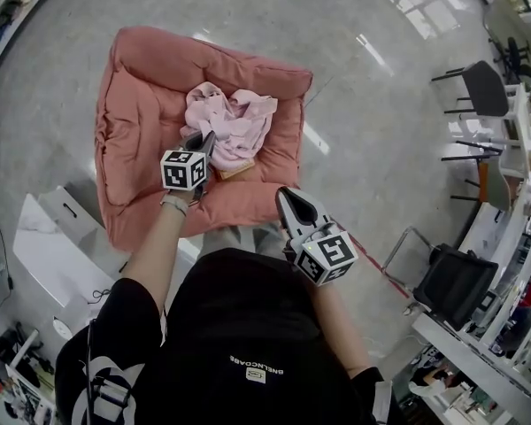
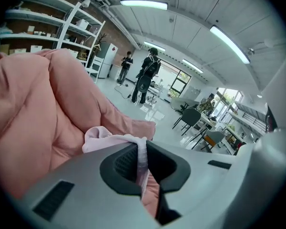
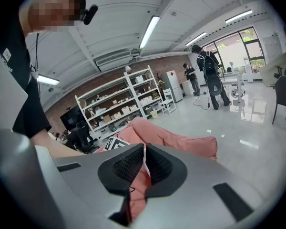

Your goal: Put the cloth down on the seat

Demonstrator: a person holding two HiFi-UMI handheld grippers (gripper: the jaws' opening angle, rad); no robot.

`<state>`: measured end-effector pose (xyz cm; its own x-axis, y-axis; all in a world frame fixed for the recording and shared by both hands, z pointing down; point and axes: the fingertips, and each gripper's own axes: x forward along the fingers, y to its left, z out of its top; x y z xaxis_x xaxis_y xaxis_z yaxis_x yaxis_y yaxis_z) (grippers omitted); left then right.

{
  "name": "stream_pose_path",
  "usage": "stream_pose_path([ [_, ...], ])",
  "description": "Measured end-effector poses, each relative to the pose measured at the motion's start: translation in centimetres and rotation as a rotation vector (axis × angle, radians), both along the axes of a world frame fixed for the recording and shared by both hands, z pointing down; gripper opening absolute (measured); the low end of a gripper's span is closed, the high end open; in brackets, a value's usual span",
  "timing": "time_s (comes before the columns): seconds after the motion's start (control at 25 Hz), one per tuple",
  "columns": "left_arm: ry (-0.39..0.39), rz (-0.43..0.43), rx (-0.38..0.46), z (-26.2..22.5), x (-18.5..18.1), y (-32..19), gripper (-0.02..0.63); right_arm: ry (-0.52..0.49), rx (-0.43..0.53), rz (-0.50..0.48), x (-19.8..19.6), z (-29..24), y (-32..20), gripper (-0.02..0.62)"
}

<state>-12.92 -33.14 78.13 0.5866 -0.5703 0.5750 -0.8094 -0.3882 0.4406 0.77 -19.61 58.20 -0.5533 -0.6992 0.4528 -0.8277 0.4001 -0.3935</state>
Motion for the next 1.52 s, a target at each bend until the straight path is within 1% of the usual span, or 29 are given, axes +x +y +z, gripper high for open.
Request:
stream_pose_path([
  [0.16, -0.035, -0.021, -0.063, 2.9, -0.8, 1.3, 0.031, 0.009, -0.011, -0.011, -0.1, 0.5, 0.4, 0.035],
  [0.32, -0.060, -0.037, -0.108, 4.6, -1.4, 2.4, 0.032, 0.008, -0.013, -0.014, 0.1, 0.7, 0.4, 0.035],
  [0.52, -0.075, -0.053, -0.105, 4.2, -2.0, 3.2, 0.037, 0.000, -0.011, -0.032, 0.1, 0.7, 0.5, 0.035],
  [0.68, -0.083, -0.067, -0.102, 3.6, -2.4, 3.6, 0.122, -0.009, -0.006, -0.057, -0.2, 0.4, 0.4, 0.035],
  [0.8, -0.090, -0.086, -0.100, 3.0, -2.8, 4.0, 0.165, -0.015, 0.006, -0.078, -0.3, 0.1, 0.4, 0.035],
  [0.88, -0.088, -0.096, -0.094, 2.2, -3.0, 4.5, 0.181, -0.017, 0.013, -0.093, -0.3, -0.3, 0.5, 0.035],
  [1.0, -0.086, -0.103, -0.063, 0.5, -3.1, 5.2, 0.189, -0.023, 0.025, -0.116, -0.4, -0.9, 0.6, 0.035],
  [1.16, -0.070, -0.135, 0.001, -3.1, -3.4, 5.8, 0.189, -0.034, 0.046, -0.154, -0.6, -1.7, 0.7, 0.035],
  [1.32, -0.043, -0.170, 0.071, -7.8, -3.5, 6.3, 0.193, -0.046, 0.062, -0.193, -0.9, -2.9, 0.6, 0.035],
  [1.52, -0.022, -0.214, 0.176, -14.6, -3.6, 7.3, 0.193, -0.069, 0.087, -0.264, -1.9, -4.1, 0.3, 0.035],
])
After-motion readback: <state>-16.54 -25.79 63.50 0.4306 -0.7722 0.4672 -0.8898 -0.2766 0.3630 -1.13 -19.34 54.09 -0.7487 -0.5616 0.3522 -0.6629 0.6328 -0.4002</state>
